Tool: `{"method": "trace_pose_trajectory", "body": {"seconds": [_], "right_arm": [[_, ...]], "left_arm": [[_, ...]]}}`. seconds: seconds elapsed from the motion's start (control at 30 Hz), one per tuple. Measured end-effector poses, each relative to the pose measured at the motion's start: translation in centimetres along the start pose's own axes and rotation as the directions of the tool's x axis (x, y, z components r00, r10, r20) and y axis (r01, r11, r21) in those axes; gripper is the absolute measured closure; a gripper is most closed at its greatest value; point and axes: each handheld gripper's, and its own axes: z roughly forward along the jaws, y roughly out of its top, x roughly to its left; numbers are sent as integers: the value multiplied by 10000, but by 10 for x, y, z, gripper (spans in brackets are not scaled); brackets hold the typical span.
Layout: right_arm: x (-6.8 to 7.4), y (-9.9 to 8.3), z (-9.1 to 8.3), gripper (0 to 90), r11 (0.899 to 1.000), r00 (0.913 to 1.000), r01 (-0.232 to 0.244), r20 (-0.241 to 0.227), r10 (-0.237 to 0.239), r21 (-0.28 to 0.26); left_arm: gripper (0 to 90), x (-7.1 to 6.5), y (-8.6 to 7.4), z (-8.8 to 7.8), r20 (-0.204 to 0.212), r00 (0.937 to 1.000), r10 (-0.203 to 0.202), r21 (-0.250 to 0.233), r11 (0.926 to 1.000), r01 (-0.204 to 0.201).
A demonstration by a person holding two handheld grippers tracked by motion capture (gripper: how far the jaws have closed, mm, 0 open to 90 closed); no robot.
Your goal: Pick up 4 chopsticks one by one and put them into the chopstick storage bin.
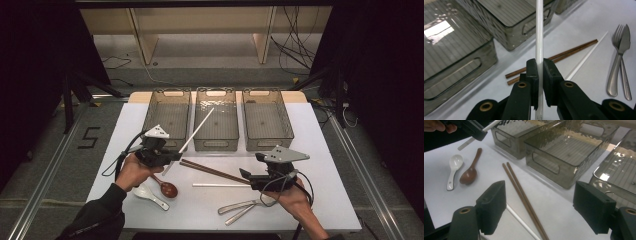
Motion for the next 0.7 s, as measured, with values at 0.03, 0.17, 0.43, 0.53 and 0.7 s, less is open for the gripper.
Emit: {"method": "trace_pose_trajectory", "body": {"seconds": [0.03,0.17,0.43,0.53,0.7], "right_arm": [[-1,0,-1,271,10000,10000,-68,19,68,6],[-3,-2,-3,260,9995,9994,-317,138,317,5],[2,-4,-5,250,9995,9994,-330,111,330,-20],[4,-4,-4,249,9996,9996,-273,114,273,-11],[5,-4,-7,256,9994,9995,-254,189,258,-217]], "left_arm": [[832,4,1,-2,-80,9999,-71,-58,10000,70],[832,18,5,-9,-343,9982,-500,-343,9982,488],[832,43,18,-15,-824,9905,-1099,-778,9916,1036],[832,50,26,-15,-971,9876,-1235,-839,9898,1155],[832,63,37,-14,-1296,9826,-1331,-875,9886,1223]]}}
